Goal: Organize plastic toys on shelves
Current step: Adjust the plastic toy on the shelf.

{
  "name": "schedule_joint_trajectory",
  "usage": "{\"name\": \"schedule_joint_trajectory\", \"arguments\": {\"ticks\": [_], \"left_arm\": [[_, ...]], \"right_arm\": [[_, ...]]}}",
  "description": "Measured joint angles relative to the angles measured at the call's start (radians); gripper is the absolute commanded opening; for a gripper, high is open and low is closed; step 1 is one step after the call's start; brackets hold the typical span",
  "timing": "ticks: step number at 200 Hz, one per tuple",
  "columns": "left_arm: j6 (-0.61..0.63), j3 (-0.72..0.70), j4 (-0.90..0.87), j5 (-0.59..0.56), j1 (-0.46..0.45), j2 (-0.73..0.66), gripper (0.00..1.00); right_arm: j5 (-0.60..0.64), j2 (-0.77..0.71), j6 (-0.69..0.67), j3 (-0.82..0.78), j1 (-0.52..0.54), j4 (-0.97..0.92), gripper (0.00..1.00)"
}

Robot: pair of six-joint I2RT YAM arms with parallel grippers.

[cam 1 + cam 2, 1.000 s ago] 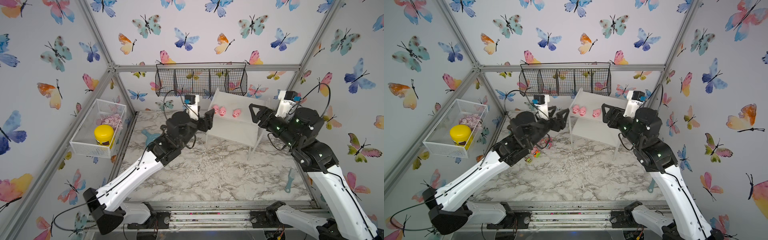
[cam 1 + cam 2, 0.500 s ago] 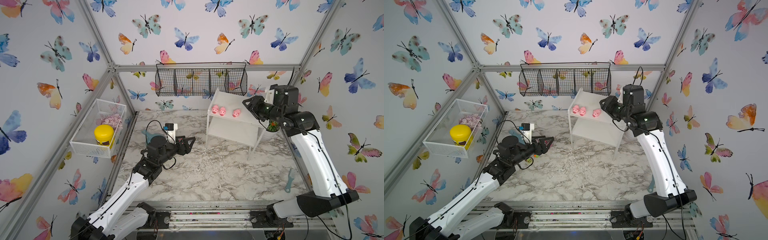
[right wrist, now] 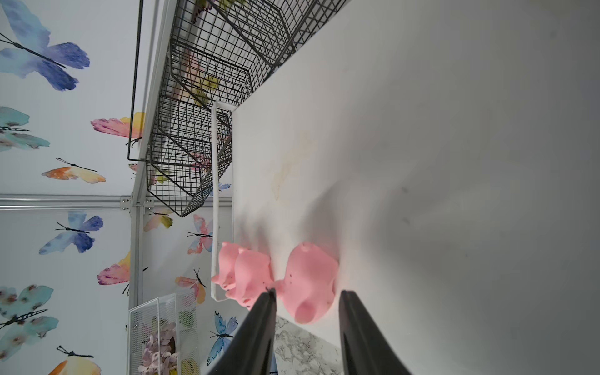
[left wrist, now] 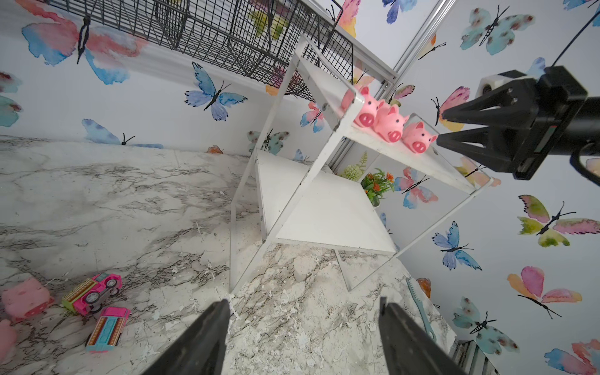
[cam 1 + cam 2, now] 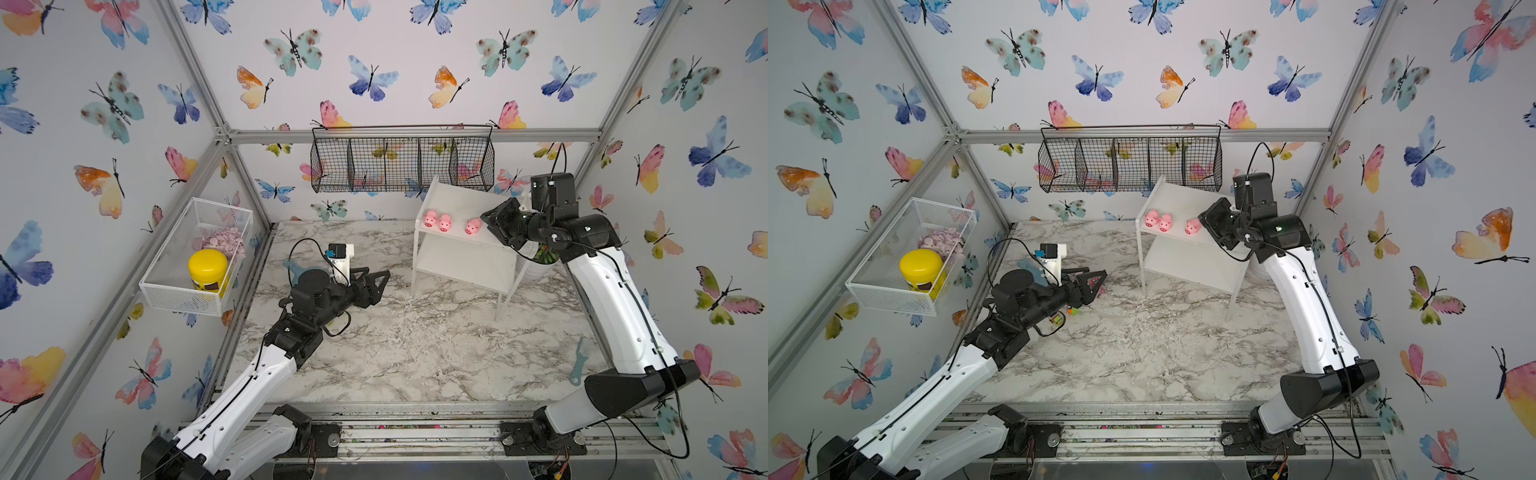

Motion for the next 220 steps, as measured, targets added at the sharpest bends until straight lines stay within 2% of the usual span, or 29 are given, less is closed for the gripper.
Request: {"name": "schedule_joint_trajectory", "arguments": {"ticks": [101,176,220], "left_arm": [[0.021,0.0,0.0,-0.001,0.005,0.0,0.78],[0.023,0.0,-0.002,-0.002,0.006,0.0,0.78],[0.024,0.0,-0.002,-0.002,0.007,-0.001,0.78]], "right_arm": [[-0.038,0.0,0.049,-0.073,0.0,0.062,0.32],[-0.05,0.0,0.051,-0.086,0.0,0.101,0.13],[-0.053,-0.001,0.051,-0.096,0.0,0.116,0.1]]}}
